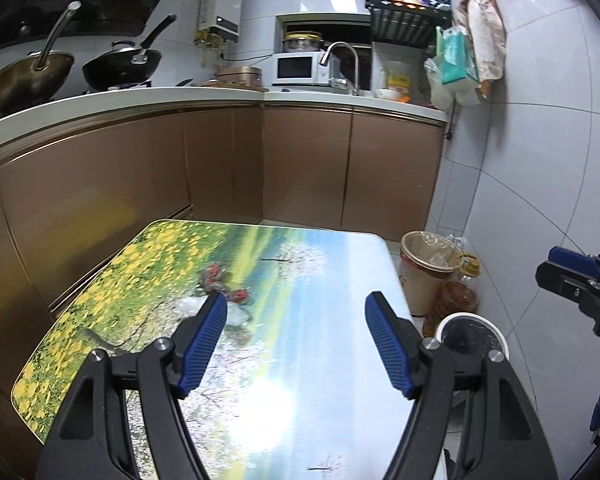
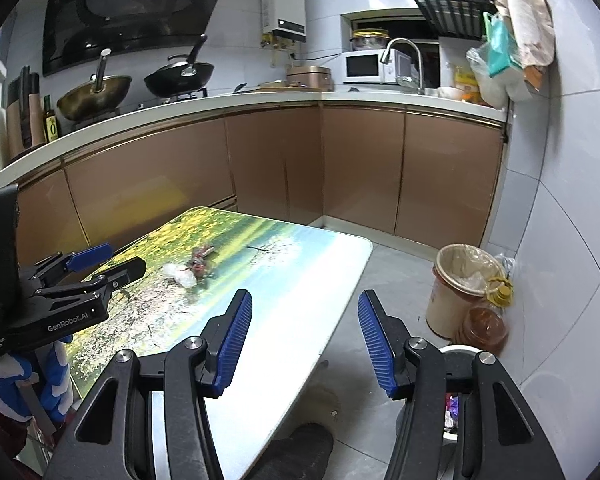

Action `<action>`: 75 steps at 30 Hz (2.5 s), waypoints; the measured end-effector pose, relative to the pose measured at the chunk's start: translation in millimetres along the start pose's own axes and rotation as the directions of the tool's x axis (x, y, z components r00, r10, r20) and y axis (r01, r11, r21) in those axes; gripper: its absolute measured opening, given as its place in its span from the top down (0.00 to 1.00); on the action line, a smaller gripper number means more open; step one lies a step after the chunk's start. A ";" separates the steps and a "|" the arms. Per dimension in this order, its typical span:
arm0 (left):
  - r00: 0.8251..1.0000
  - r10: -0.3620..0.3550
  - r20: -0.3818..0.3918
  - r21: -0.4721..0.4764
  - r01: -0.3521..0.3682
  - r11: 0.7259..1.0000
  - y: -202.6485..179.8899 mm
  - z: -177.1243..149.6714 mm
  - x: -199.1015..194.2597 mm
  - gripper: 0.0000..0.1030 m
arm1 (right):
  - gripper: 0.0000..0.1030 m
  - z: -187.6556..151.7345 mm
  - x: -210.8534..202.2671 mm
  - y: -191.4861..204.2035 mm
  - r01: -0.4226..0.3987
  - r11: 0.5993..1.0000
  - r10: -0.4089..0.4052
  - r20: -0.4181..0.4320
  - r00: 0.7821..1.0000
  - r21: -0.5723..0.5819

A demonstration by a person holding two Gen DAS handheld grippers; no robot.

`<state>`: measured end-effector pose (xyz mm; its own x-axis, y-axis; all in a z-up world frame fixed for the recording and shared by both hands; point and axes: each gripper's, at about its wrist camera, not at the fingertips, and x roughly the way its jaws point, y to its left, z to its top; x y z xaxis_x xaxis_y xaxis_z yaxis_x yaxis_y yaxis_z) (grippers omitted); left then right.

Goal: Collect trash
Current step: 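Move both open tools back over the table, then grasp a clear plastic bag with the left tool while the right tool grasps the red-tied clear bag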

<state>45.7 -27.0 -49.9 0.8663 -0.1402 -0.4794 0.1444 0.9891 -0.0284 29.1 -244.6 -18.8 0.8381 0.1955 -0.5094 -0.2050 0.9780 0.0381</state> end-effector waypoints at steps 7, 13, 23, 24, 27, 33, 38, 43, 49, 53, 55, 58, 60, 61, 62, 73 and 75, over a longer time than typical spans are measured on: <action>0.999 0.031 -0.012 -0.034 -0.031 0.999 27.7 -4.4 7.9 0.32 | 0.46 5.8 13.1 14.1 -0.010 1.000 0.009 -0.018 1.000 -0.021; 0.998 0.050 -0.046 -0.056 -0.053 0.997 53.5 -12.1 26.1 0.31 | 0.46 9.5 34.9 24.1 -0.035 0.999 0.034 -0.047 0.998 -0.030; 0.981 0.128 -0.142 -0.107 -0.144 0.984 123.4 -37.9 65.3 0.29 | 0.46 12.0 88.8 40.2 -0.095 0.994 0.090 -0.115 0.989 -0.044; 0.980 0.133 -0.151 -0.106 -0.150 0.983 127.8 -39.9 68.2 0.29 | 0.46 12.0 94.7 41.5 -0.101 0.994 0.096 -0.121 0.988 -0.040; 0.973 0.131 -0.191 -0.104 -0.153 0.983 144.6 -44.8 83.2 0.29 | 0.46 10.3 116.5 45.7 -0.119 0.992 0.112 -0.148 0.983 -0.037; 0.971 0.033 -0.237 -0.095 -0.057 0.994 158.6 -39.0 119.0 0.29 | 0.46 9.2 165.6 60.6 -0.181 0.983 0.170 -0.210 0.963 -0.037; 0.960 -0.076 -0.269 -0.013 0.075 0.997 160.5 -22.5 158.6 0.29 | 0.46 16.9 206.7 79.0 -0.239 0.970 0.222 -0.241 0.945 -0.043; 0.928 -0.183 -0.325 0.011 0.197 0.980 164.4 -11.8 202.5 0.29 | 0.46 26.9 244.6 92.9 -0.277 0.960 0.256 -0.260 0.931 -0.048; 0.883 -0.258 -0.392 -0.014 0.275 0.961 166.1 -18.3 237.2 0.29 | 0.46 33.4 281.0 106.3 -0.307 0.950 0.283 -0.281 0.917 -0.046; 0.864 -0.288 -0.413 0.000 0.316 0.949 161.1 -28.1 241.4 0.47 | 0.46 38.8 302.8 118.3 -0.329 0.943 0.298 -0.300 0.906 -0.058; 0.855 -0.314 -0.412 -0.009 0.341 0.940 161.0 -30.5 241.2 0.56 | 0.46 40.6 317.1 127.5 -0.342 0.938 0.307 -0.316 0.898 -0.062; 0.844 -0.341 -0.415 -0.020 0.366 0.930 160.6 -32.1 240.4 0.67 | 0.46 41.4 336.3 142.1 -0.369 0.927 0.328 -0.344 0.880 -0.061; 0.842 -0.347 -0.413 -0.016 0.374 0.927 160.9 -34.6 236.6 0.69 | 0.47 41.3 349.1 151.7 -0.389 0.919 0.344 -0.367 0.864 -0.055; 0.842 -0.350 -0.411 -0.019 0.376 0.927 161.1 -35.8 233.7 0.69 | 0.47 41.1 356.2 156.3 -0.397 0.916 0.350 -0.379 0.857 -0.052; 0.841 -0.352 -0.410 -0.022 0.377 0.926 162.3 -37.6 230.3 0.70 | 0.47 40.4 362.1 160.2 -0.405 0.913 0.355 -0.392 0.849 -0.049; 0.869 -0.298 -0.394 0.002 0.326 0.946 171.6 -47.9 186.5 0.72 | 0.80 20.3 394.2 186.4 -0.411 0.909 0.329 -0.499 0.802 -0.062; 0.878 -0.283 -0.386 0.004 0.308 0.951 173.0 -46.8 175.1 0.72 | 0.85 17.8 385.6 186.5 -0.412 0.909 0.329 -0.496 0.804 -0.066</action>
<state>200.1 121.6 -179.8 0.5348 -0.3857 -0.7518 0.4063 0.8975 -0.1714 323.0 14.4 -192.8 0.3557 0.4427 -0.8231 -0.5655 0.8032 0.1876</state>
